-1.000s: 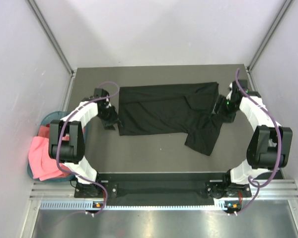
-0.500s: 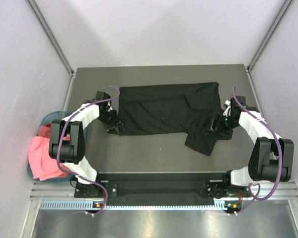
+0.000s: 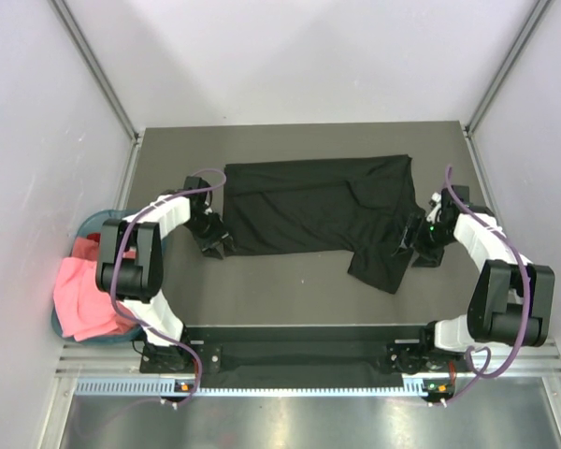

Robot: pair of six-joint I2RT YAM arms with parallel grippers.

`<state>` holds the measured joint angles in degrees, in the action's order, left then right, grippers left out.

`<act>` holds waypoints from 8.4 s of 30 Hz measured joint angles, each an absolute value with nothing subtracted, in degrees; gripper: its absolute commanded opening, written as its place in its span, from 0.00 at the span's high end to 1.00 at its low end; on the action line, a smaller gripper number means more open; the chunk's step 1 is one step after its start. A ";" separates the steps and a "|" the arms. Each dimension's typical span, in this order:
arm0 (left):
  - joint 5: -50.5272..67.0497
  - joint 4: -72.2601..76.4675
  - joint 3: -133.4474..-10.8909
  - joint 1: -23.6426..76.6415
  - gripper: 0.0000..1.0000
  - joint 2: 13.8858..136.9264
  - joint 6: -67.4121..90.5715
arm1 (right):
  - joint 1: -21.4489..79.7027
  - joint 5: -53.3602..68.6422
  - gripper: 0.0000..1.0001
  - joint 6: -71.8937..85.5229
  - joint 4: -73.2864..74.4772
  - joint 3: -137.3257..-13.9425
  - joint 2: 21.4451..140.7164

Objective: Fold and stack the t-shirts
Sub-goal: Fold the tshirt

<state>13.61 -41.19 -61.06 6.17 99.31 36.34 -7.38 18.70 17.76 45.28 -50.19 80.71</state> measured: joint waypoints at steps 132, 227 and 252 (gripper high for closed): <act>13.65 -43.55 -63.86 6.35 1.00 103.53 27.97 | -13.43 16.53 1.00 18.22 37.34 -53.63 95.74; 10.66 -48.36 -101.41 4.38 1.00 120.11 27.46 | -11.35 22.48 1.00 16.29 48.99 -104.55 121.82; 7.62 -49.32 -111.63 4.10 0.59 127.07 29.71 | -11.38 26.24 0.87 19.40 47.64 -111.85 130.45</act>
<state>7.62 -49.32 -111.63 4.10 127.07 29.71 -11.38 26.24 19.40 47.64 -111.85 130.45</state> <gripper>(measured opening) 0.375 0.124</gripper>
